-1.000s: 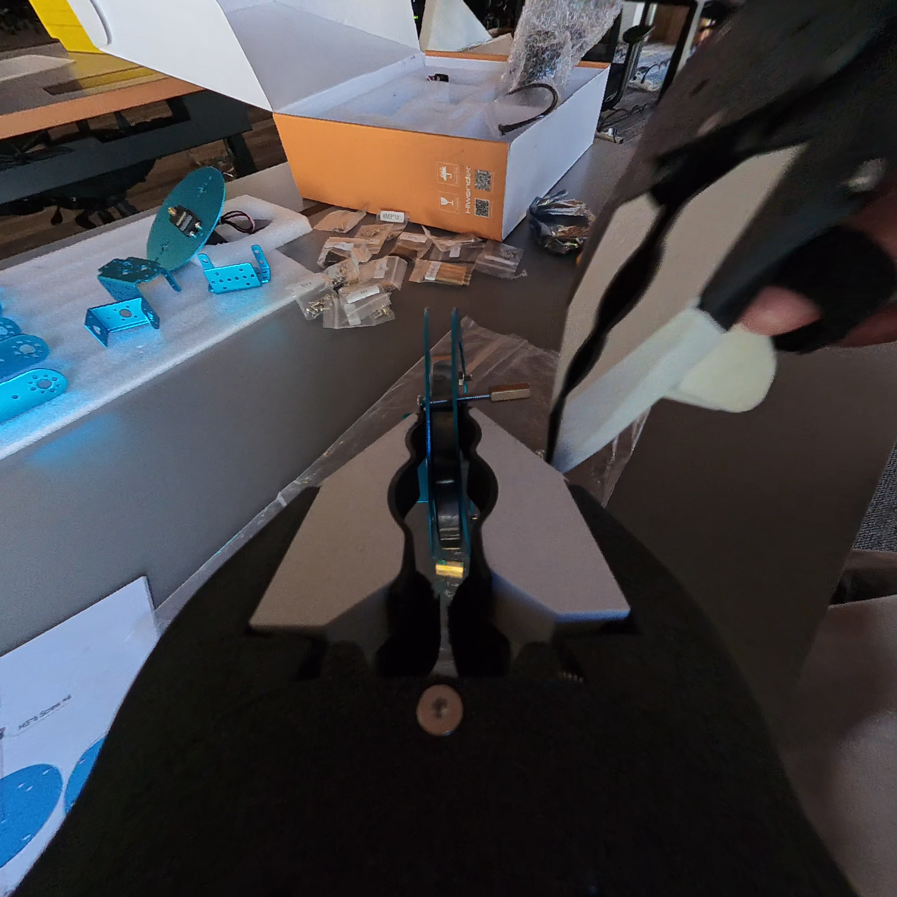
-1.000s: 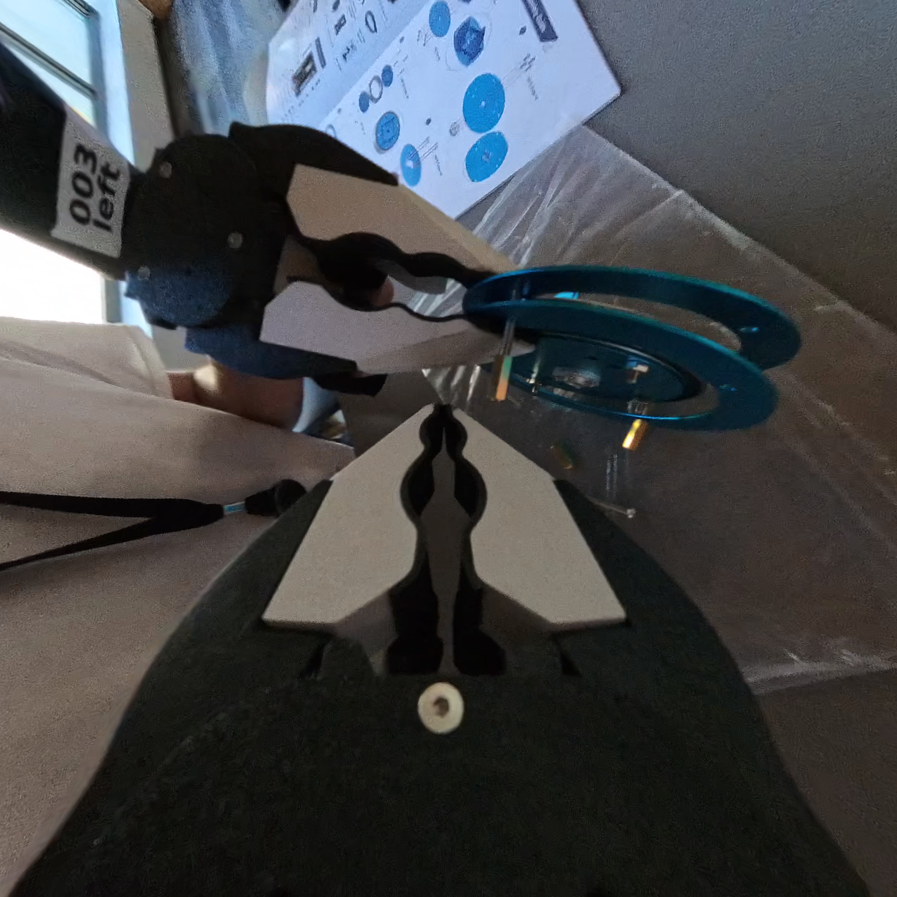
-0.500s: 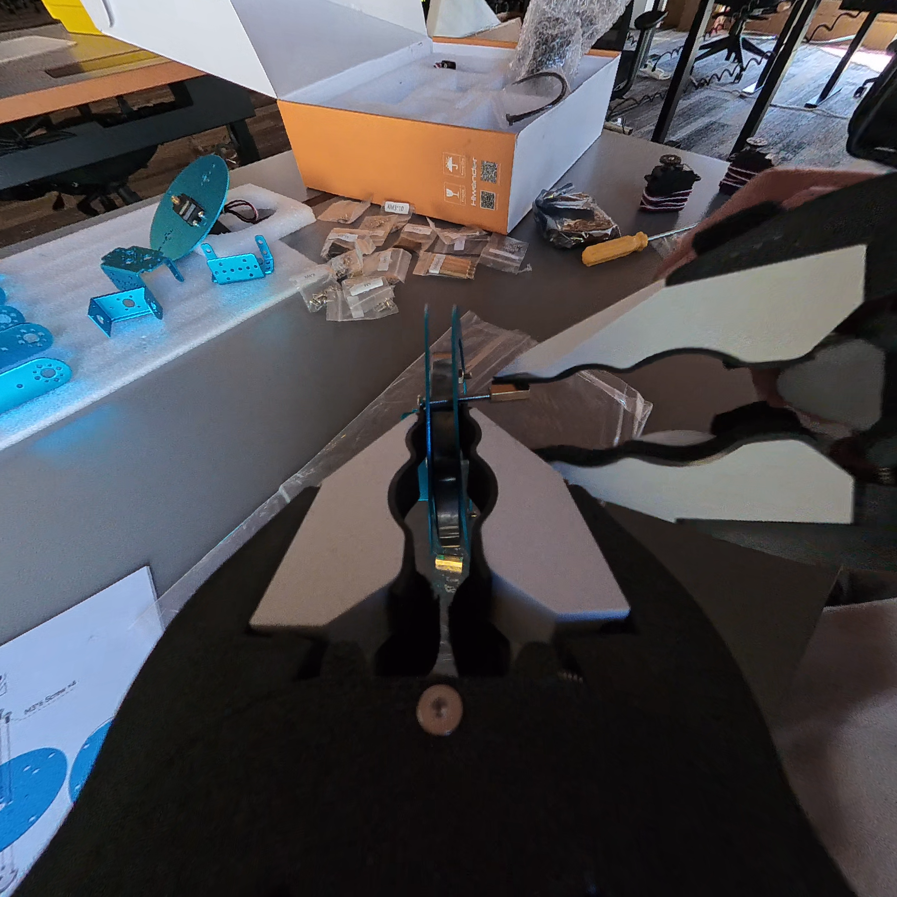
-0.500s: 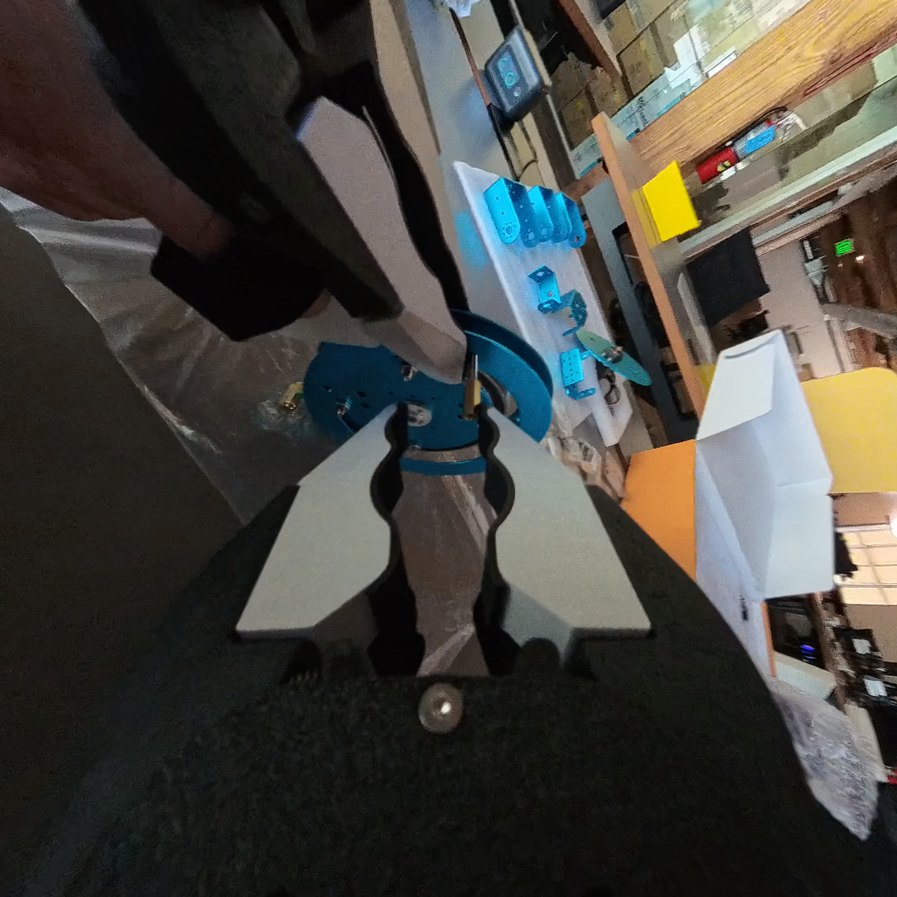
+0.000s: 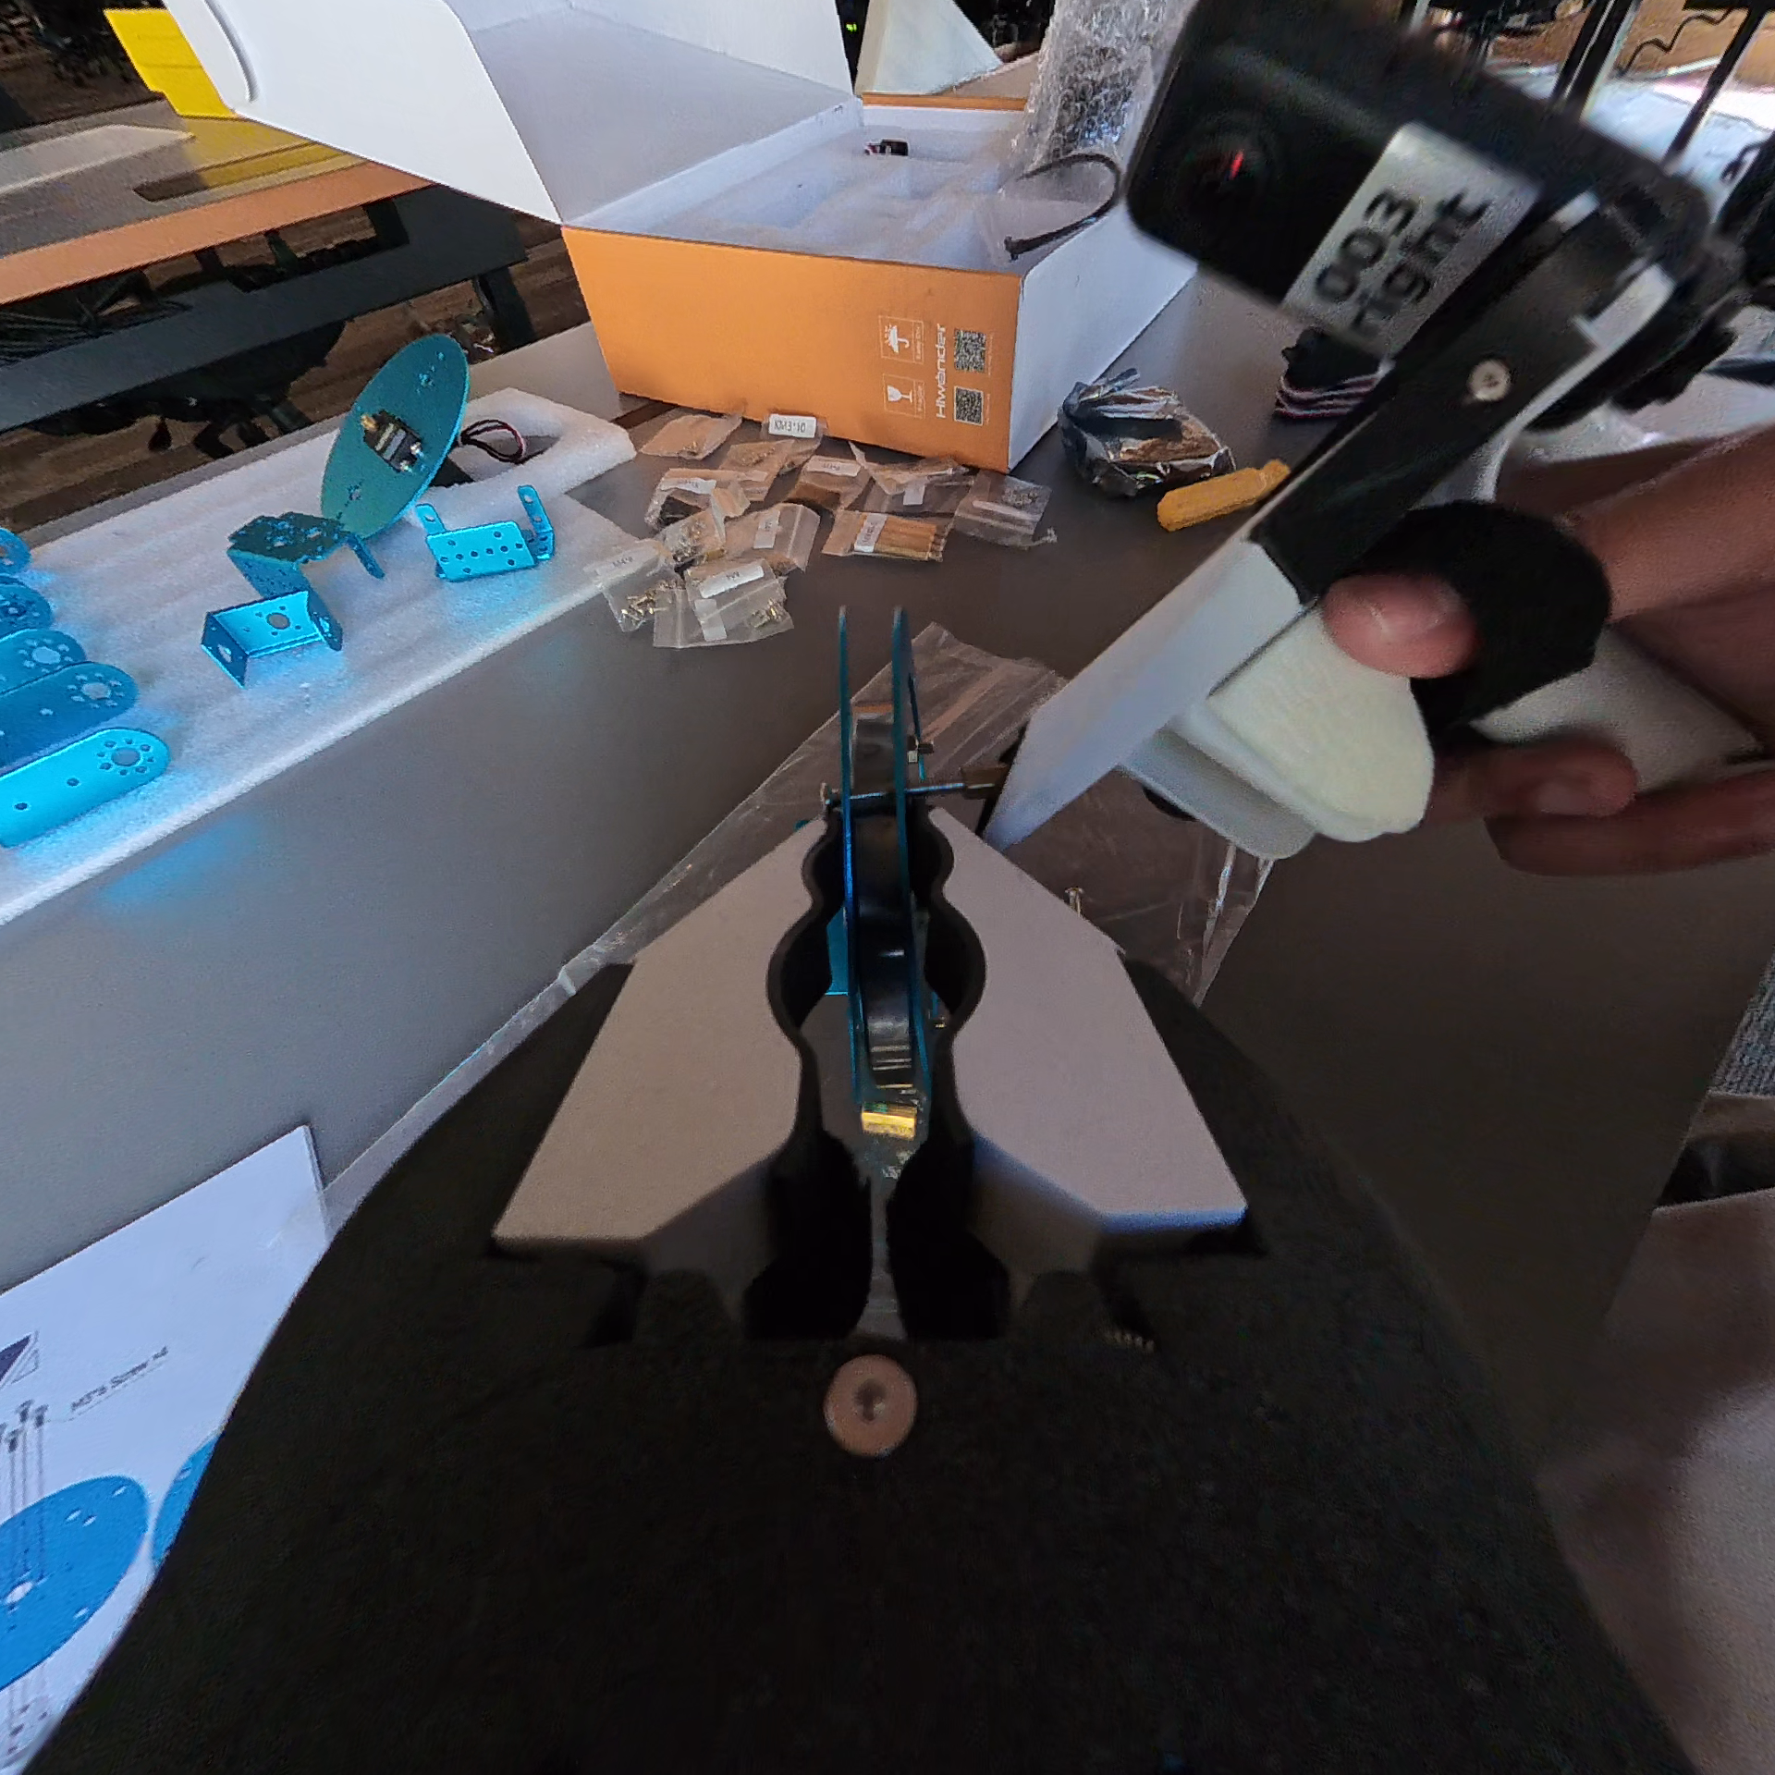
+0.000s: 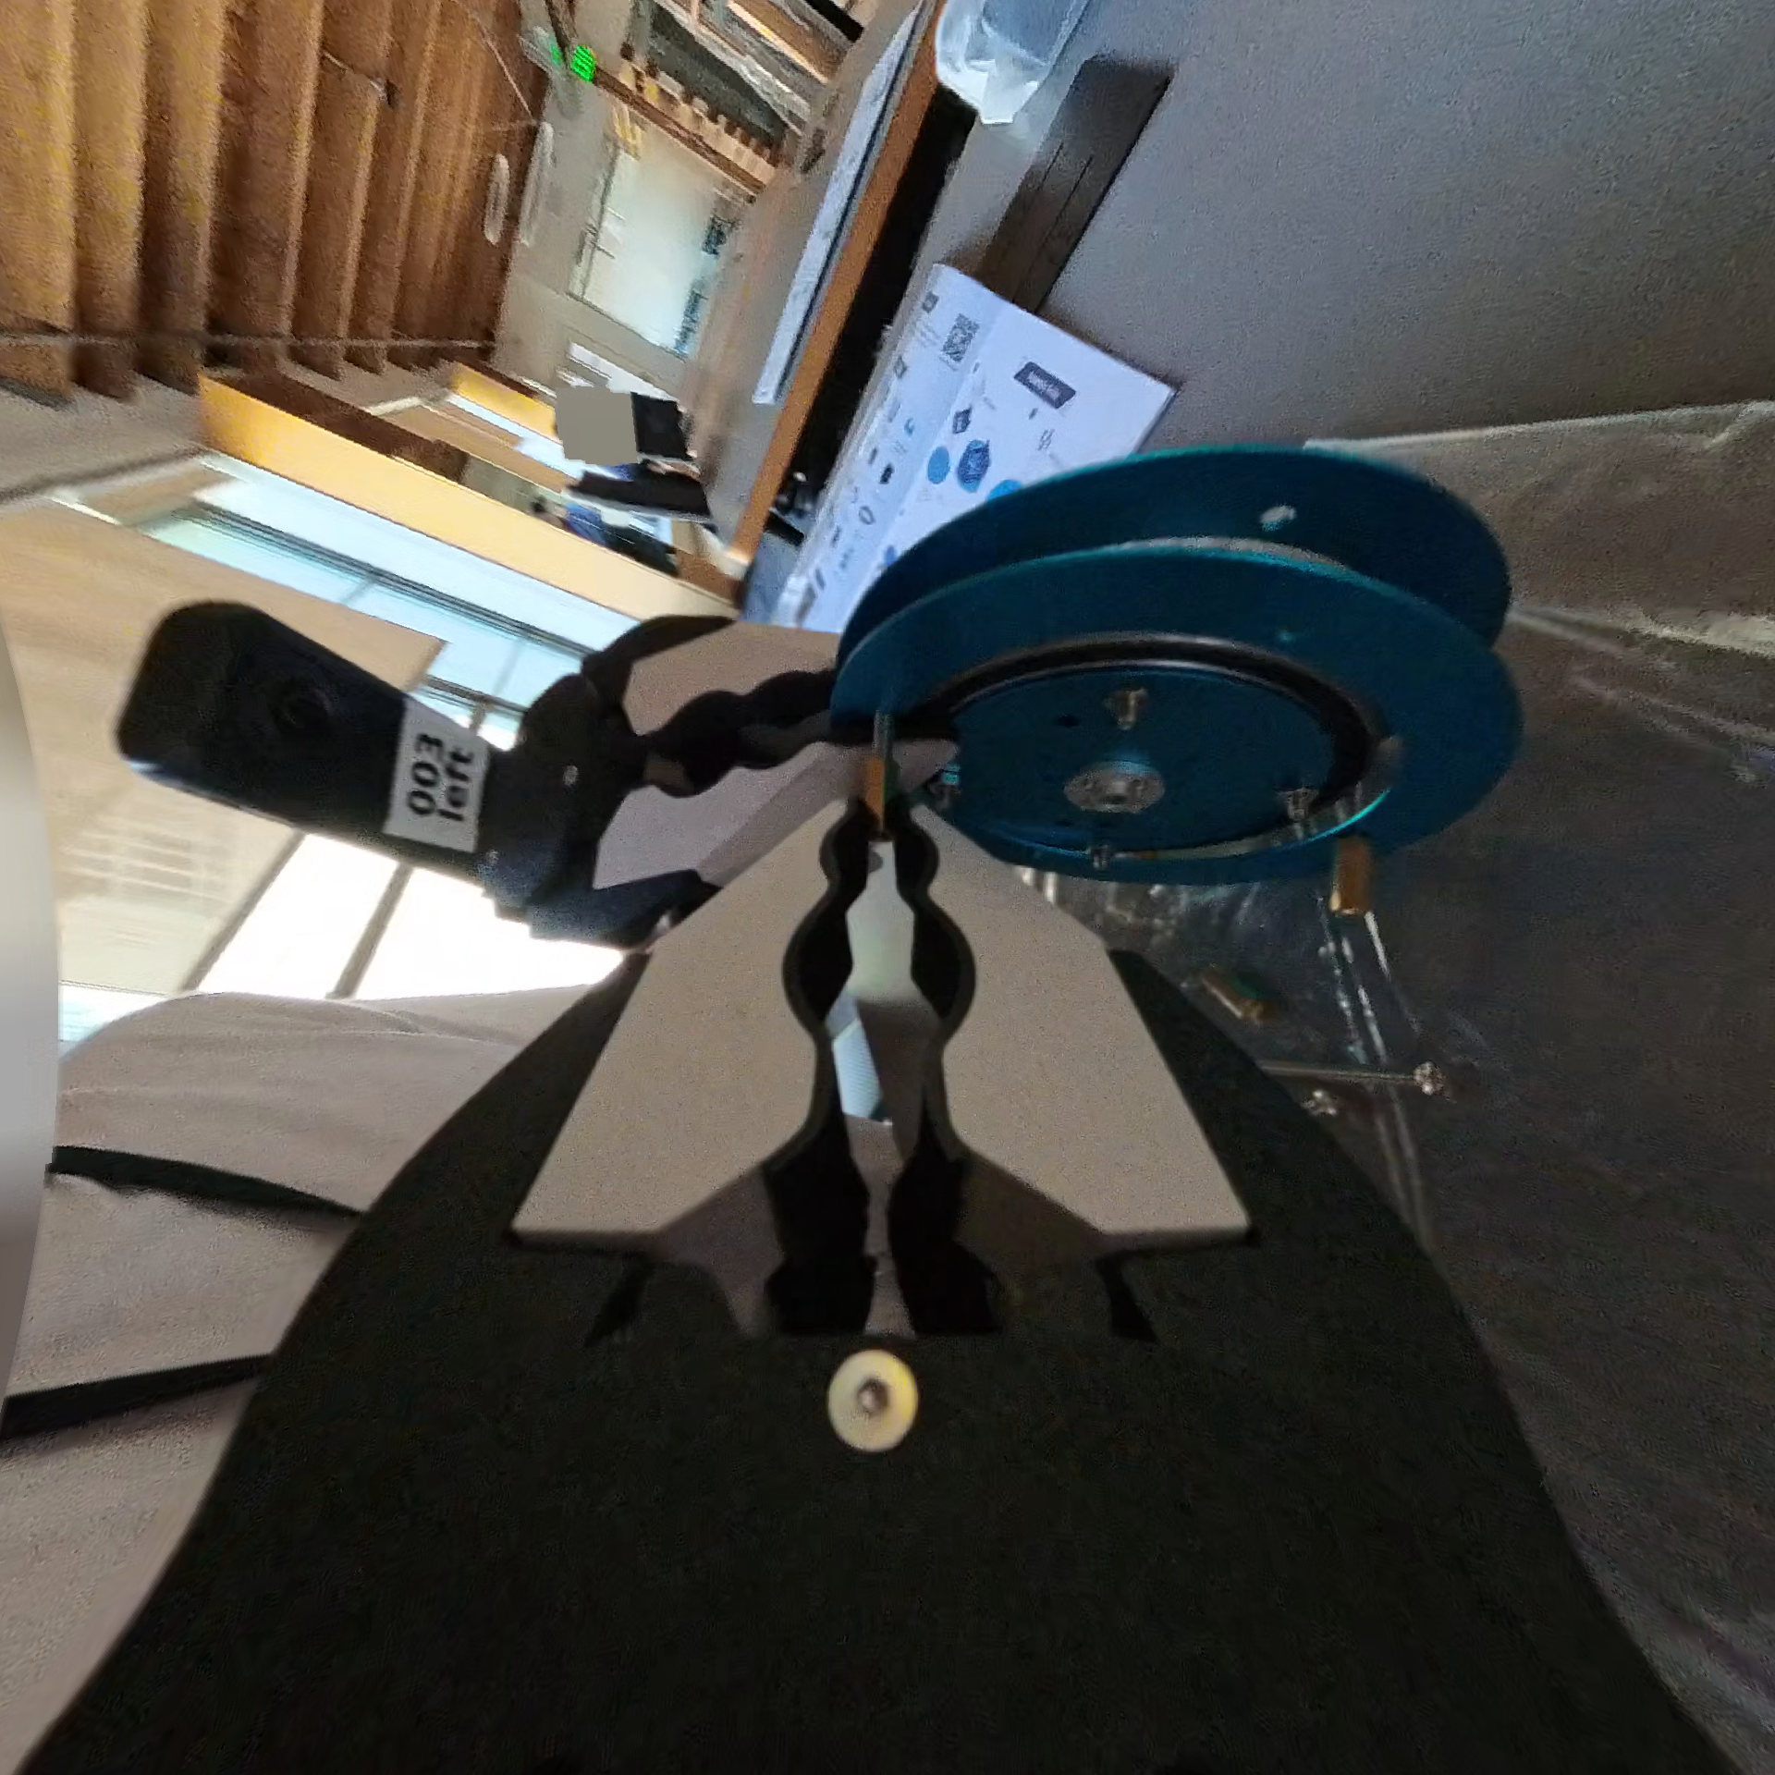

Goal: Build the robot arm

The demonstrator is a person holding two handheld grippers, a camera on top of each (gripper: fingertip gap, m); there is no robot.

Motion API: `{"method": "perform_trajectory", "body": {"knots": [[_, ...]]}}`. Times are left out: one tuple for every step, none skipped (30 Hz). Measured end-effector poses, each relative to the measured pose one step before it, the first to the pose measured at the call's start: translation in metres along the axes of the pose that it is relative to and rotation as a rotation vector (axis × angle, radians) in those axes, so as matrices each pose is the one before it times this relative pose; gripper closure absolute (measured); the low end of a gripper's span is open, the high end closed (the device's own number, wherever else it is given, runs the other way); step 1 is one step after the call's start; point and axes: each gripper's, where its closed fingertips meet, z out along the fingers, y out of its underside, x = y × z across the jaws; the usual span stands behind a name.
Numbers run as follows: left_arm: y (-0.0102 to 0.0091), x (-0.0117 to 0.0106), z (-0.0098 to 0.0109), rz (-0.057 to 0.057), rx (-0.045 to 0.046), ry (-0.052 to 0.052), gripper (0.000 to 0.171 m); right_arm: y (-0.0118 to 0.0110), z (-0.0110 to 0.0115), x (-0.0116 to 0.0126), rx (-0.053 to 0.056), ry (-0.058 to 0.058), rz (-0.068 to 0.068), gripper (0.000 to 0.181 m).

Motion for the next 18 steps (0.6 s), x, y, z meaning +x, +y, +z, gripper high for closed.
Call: {"method": "perform_trajectory", "body": {"knots": [[0.00009,0.0005,0.00002,0.0057,-0.00483,0.0054,0.159,-0.00007,-0.00082,0.00227,-0.0052,0.0727,-0.0903,0.177],[-0.00039,0.00096,0.00041,-0.0002,-0.00005,0.0064,0.159,-0.00053,-0.00165,0.0014,-0.0101,0.0735,-0.1061,0.177],[-0.00038,0.00104,0.00048,-0.0016,0.00042,0.0033,0.159,-0.0004,-0.00146,0.00203,-0.01,0.0758,-0.1059,0.177],[-0.00012,0.00052,0.00054,0.0022,-0.00232,-0.0002,0.159,-0.00044,-0.00152,0.00288,-0.0085,0.087,-0.1132,0.176],[0.00002,-0.00018,0.00023,0.0026,-0.00218,-0.0012,0.159,-0.00172,-0.0014,0.00093,0.002,0.0837,-0.1213,0.173],[0.0001,-0.0005,0.00012,-0.003,-0.00186,0.0007,0.159,-0.00125,-0.00062,0.00004,-0.0053,0.0776,-0.1151,0.166],[0.0002,-0.00086,-0.00004,-0.0067,-0.00085,0.0016,0.159,-0.00009,-0.00007,0.00159,-0.0183,0.0837,-0.1109,0.159],[0.00022,-0.00069,-0.0001,-0.0055,0.00002,0.0023,0.159,-0.00003,-0.00035,0.00398,-0.0179,0.0952,-0.1134,0.156],[0.00013,-0.00024,-0.00026,-0.0019,0.00016,0.0026,0.159,-0.00132,-0.00106,0.00528,-0.0059,0.1031,-0.1137,0.157],[0.00004,-0.00018,-0.00009,0.0008,-0.00003,-0.0011,0.159,-0.0016,-0.00151,0.00554,-0.0033,0.1034,-0.1155,0.162],[-0.00006,-0.00022,0.00012,0.0019,0.00087,-0.0043,0.159,-0.00129,-0.00042,-0.00001,-0.0057,0.059,-0.1027,0.164],[-0.00015,0.0001,0.00008,0.0025,0.00083,-0.0017,0.159,-0.00017,0.00065,-0.00332,-0.0137,0.0201,-0.0644,0.173],[-0.0001,-0.00019,0.00006,-0.0006,0.00084,0.0013,0.159,-0.00025,0.00102,-0.00239,-0.0119,0.0083,-0.0234,0.176],[-0.00001,-0.00036,-0.00009,-0.0043,0.00283,0.0033,0.159,-0.00036,-0.00014,-0.00025,-0.0044,-0.0015,-0.0061,0.176],[0.00002,-0.00023,-0.00013,-0.0059,0.00574,0.0055,0.159,0.00035,-0.00007,-0.00002,-0.0043,-0.0225,0.0192,0.176],[0.00008,-0.00015,-0.00022,-0.0081,0.00539,0.0063,0.159,-0.00063,-0.00057,0.00004,0.0031,-0.0387,0.043,0.176],[-0.00011,0.00008,-0.00041,-0.0102,0.00371,0.0073,0.159,-0.00085,-0.00057,-0.00054,0.0078,-0.0499,0.0524,0.176],[-0.00008,0.00005,-0.00045,-0.0048,0.00333,0.0045,0.159,-0.00005,0.00052,0.00015,0.0068,-0.0466,0.047,0.176]]}}
